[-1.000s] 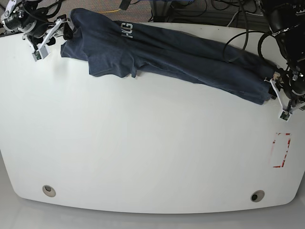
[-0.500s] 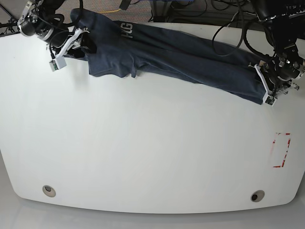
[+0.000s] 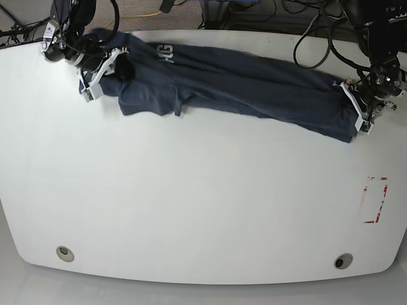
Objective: Fold the T-shirt properly
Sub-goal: 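Pull the right gripper's end of the strip outward to straighten it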
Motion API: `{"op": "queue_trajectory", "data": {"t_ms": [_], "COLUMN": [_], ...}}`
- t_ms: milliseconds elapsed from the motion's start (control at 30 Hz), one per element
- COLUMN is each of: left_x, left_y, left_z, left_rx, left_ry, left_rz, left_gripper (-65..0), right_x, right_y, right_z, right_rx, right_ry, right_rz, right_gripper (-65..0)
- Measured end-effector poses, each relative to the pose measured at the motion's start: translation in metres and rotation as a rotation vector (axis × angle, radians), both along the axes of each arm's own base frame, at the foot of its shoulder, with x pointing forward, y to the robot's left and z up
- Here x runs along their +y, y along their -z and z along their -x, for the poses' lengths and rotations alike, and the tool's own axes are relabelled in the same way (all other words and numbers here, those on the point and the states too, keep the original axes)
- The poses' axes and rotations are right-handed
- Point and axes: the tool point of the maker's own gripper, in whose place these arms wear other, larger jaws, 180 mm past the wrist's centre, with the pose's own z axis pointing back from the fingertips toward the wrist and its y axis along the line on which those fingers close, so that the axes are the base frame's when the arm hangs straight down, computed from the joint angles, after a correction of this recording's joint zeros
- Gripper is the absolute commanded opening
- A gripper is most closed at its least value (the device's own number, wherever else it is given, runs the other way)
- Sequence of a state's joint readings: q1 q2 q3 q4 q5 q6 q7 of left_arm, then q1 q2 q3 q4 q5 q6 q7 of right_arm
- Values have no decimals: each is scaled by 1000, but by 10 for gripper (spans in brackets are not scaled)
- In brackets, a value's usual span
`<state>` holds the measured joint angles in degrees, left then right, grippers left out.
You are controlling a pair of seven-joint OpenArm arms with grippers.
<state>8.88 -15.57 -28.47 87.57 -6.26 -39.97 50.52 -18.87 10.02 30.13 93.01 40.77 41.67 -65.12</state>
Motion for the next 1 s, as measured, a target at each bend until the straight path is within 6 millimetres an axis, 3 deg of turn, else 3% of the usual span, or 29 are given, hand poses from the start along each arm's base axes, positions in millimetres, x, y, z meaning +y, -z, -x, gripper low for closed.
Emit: {"op": "queue_trajectory", "data": {"t_ms": [233, 533, 633, 700, 800, 900, 1000], "left_x": [-8, -21, -23, -23, -26, -23, -23], "left_y": [-3, -8, -8, -7, -5, -5, -5], "left_z": [6, 37, 37, 38, 42, 44, 44], "left_rx": [32, 129, 127, 128, 126, 133, 136], "left_ry": [10, -96, -99, -99, -95, -100, -100], "left_rz": [-4, -28, -22, -21, -11, -18, -20], "left_gripper": [-413, -410, -410, -410, -410, -410, -410], "right_x": [-42, -50, -47, -49, -55, -75, -77], "right_y": [0, -6, -8, -11, -21, -28, -42], "right_z": [-47, -124, -140, -147, -152, -149, -158], "right_rx": [-27, -67, -72, -69, -86, -75, -115], "right_ry": [30, -71, -86, -101, -107, -116, -124], "right_rz": [23, 86, 85, 112, 146, 253, 274], "right_gripper": [-541, -537, -474, -376, -282, -265, -255]}}
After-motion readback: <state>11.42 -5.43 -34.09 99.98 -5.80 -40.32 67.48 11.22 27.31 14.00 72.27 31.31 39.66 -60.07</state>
